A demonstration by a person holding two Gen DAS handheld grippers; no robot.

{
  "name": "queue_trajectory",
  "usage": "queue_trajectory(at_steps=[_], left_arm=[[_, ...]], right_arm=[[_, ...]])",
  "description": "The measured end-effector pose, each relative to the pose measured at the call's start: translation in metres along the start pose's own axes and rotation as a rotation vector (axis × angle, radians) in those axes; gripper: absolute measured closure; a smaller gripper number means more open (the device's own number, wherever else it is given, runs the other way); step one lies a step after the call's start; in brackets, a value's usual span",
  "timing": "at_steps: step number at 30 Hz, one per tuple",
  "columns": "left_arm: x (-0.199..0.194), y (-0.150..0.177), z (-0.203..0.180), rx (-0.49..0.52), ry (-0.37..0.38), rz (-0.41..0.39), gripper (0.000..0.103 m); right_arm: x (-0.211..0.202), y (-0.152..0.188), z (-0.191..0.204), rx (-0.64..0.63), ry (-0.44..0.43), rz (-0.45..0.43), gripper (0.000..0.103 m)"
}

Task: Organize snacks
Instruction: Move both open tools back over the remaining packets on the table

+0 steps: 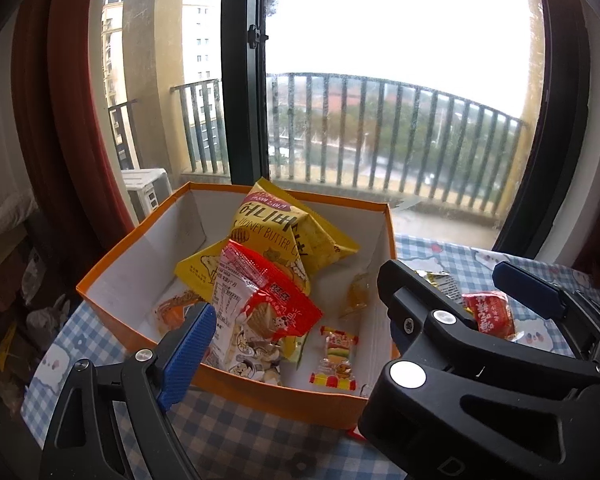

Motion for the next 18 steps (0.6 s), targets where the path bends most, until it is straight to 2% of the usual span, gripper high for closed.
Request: queue_trajectory(at_steps=[18], left_arm=[[-0.029, 0.019, -0.068, 0.062, 0.127, -0.025, 0.008]], right_arm=[[-0.062, 0.013, -0.051, -0.023, 0.071, -0.042, 0.011]])
Point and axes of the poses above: each gripper's, at about its wrist camera, not at the fingertips, and x roughly the way its jaws point, z to its left, y to its underside, the point moved 6 cm from there along x, roughly the way its jaws point
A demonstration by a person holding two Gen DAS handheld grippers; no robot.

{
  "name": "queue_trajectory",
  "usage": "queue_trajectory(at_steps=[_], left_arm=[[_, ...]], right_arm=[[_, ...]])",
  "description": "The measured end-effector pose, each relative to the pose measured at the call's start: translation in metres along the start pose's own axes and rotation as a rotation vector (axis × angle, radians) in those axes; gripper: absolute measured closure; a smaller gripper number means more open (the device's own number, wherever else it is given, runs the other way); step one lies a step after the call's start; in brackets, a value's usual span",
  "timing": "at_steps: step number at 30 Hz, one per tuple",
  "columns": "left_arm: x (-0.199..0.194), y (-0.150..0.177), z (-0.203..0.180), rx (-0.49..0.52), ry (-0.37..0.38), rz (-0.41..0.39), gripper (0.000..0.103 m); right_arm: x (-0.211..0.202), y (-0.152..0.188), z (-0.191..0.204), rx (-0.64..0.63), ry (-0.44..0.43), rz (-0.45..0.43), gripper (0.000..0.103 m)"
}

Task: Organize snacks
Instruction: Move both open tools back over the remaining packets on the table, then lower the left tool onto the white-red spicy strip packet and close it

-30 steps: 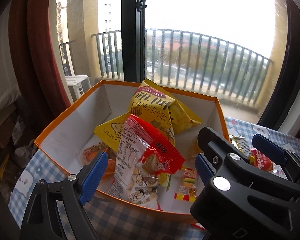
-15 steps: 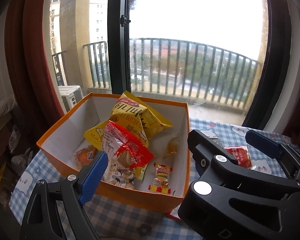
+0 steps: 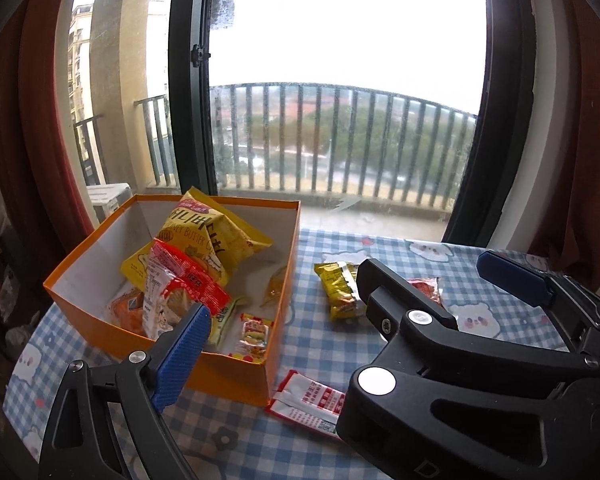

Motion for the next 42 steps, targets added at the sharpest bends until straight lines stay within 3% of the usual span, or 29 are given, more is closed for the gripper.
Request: queue_trajectory(at_steps=[16, 25, 42], left_arm=[[0.015, 0.047, -0.048, -0.05, 0.063, 0.085, 0.007], [0.043, 0.088, -0.053, -0.066, 0.017, 0.183, 0.006], [0.093, 0.132, -0.046, -0.071, -0.06, 0.362, 0.006]], right_arm=[[-0.011, 0.042, -0.049, 0.014, 0.045, 0.031, 0.011], [0.014, 0.081, -0.065, 0.023, 0.054, 0.126, 0.011], [0.063, 0.134, -0.086, 0.081, 0.094, 0.269, 0.011]])
Point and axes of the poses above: each gripper's, at about its wrist camera, not at the fingertips, and x roughly the way its jaws point, z to its left, y to its underside, the point moved 6 cm from there along x, roughly the way its jaws point
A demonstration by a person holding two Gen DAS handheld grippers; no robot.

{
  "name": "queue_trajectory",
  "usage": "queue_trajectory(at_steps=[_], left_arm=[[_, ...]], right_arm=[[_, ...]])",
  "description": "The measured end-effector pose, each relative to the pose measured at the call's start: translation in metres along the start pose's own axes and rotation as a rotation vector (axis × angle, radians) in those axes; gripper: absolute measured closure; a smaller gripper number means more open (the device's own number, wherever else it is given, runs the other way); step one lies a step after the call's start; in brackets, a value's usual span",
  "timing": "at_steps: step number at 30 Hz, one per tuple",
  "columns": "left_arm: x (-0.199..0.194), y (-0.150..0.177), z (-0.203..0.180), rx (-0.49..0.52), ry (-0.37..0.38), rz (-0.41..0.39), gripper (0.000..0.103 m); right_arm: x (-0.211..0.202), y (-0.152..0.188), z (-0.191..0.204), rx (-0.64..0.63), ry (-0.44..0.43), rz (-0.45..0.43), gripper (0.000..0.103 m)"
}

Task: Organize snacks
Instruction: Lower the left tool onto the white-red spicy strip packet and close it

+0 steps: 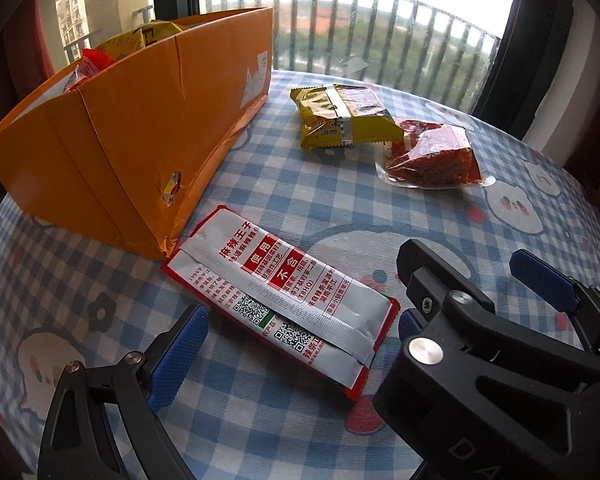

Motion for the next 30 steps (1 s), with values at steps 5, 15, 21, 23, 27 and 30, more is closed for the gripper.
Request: queue_trajectory(at_steps=[5, 15, 21, 23, 27, 30], left_arm=[[0.009, -0.002, 0.001, 0.001, -0.015, 0.007, 0.004], [0.015, -0.009, -0.012, 0.066, -0.009, 0.008, 0.003], [0.017, -0.017, -0.028, 0.143, -0.015, -0.02, 0.005], [0.02, -0.022, -0.034, 0.166, -0.015, -0.02, 0.007], [0.025, -0.03, -0.043, 0.192, -0.008, -0.026, 0.009], [0.028, -0.036, -0.045, 0.201, -0.001, -0.022, 0.012]], right_arm=[[0.009, 0.002, -0.004, 0.02, -0.013, 0.026, 0.011], [0.016, 0.002, -0.02, 0.067, -0.012, 0.042, 0.011], [0.019, 0.002, -0.033, 0.109, 0.001, 0.05, 0.011], [0.019, 0.002, -0.037, 0.119, 0.005, 0.049, 0.011], [0.021, -0.001, -0.047, 0.151, 0.018, 0.051, 0.011], [0.022, -0.005, -0.05, 0.158, 0.035, 0.05, 0.011]])
Point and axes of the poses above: each gripper's, at about its wrist camera, not at the fingertips, and x roughly the way its jaws point, z to its left, y to its underside, the point moved 6 cm from there along x, roughly the way its jaws point
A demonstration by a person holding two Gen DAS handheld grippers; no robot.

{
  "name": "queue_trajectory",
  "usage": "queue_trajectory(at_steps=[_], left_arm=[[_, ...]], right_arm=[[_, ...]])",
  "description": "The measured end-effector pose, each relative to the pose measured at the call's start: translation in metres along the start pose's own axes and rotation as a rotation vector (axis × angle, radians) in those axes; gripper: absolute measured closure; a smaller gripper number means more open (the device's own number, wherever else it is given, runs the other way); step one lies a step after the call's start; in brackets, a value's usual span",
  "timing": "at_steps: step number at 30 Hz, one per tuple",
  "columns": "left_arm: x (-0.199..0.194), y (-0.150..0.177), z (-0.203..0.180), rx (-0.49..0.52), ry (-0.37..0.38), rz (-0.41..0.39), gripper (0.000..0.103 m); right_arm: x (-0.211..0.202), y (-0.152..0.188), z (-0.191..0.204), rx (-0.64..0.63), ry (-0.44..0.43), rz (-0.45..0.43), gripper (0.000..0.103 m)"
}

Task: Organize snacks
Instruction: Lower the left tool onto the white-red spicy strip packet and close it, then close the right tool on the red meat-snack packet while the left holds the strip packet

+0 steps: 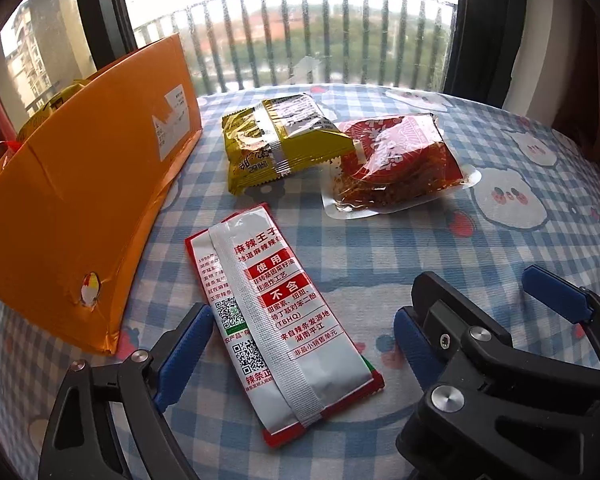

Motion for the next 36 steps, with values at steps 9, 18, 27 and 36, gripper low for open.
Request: queue_trajectory(at_steps=[9, 18, 27, 36], left_arm=[[0.006, -0.015, 0.011, 0.006, -0.007, 0.037, 0.016], [0.013, -0.026, 0.019, -0.028, 0.055, 0.037, 0.045], [0.018, -0.039, 0.017, 0.009, 0.058, 0.033, 0.048], [0.023, -0.044, 0.018, 0.0, 0.071, -0.01, 0.048]], right_arm=[[0.0, -0.016, 0.003, -0.011, 0.022, -0.01, 0.011], [0.012, -0.043, 0.005, 0.059, 0.006, -0.026, 0.011], [0.024, -0.066, 0.017, -0.021, 0.059, -0.056, 0.011], [0.043, -0.069, 0.025, -0.124, 0.094, -0.059, 0.011]])
Point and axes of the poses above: each gripper's, at about its wrist camera, not at the fingertips, and x roughly the way its jaws point, z to its left, y to its underside, the point moved 6 cm from there along x, roughly the way its jaws point
